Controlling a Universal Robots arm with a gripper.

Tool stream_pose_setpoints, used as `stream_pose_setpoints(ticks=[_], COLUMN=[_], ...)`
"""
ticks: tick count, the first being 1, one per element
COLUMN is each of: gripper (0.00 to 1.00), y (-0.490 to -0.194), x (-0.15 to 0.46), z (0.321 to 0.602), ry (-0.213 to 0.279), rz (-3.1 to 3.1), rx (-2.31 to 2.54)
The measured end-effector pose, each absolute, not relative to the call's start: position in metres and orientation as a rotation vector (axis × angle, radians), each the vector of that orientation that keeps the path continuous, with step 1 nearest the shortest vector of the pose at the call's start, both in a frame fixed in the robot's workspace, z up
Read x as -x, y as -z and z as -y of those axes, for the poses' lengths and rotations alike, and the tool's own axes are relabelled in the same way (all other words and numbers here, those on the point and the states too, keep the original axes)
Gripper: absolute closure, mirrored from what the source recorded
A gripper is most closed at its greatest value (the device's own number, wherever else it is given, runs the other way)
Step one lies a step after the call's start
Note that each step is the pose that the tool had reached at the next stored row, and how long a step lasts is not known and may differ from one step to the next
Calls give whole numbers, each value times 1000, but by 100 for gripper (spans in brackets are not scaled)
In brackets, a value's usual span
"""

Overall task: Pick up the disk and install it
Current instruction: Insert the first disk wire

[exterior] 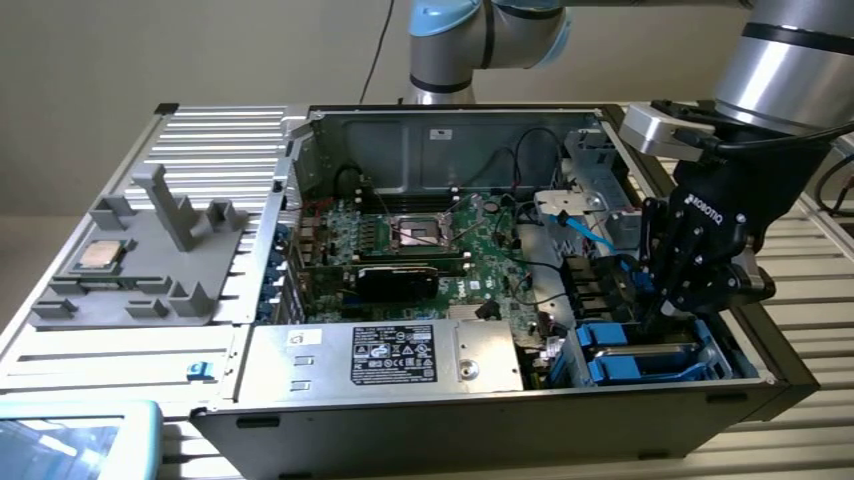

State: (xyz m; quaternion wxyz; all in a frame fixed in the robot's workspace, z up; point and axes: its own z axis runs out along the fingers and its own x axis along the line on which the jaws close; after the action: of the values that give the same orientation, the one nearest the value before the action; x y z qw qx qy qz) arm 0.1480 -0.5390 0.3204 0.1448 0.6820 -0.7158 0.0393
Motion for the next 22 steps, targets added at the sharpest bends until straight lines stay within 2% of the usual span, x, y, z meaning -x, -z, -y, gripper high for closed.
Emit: stream_pose_setpoints(ticks=[10,11,12,22], gripper=[82,75,75,75], y=[-323,-325,-326,-356], x=[-148,-148,-148,-157], z=[539,539,539,539], ry=[-113,-113,-113,-115], rz=[2062,2062,2062,2059], rx=[-1966,-1966,-1965,-1967])
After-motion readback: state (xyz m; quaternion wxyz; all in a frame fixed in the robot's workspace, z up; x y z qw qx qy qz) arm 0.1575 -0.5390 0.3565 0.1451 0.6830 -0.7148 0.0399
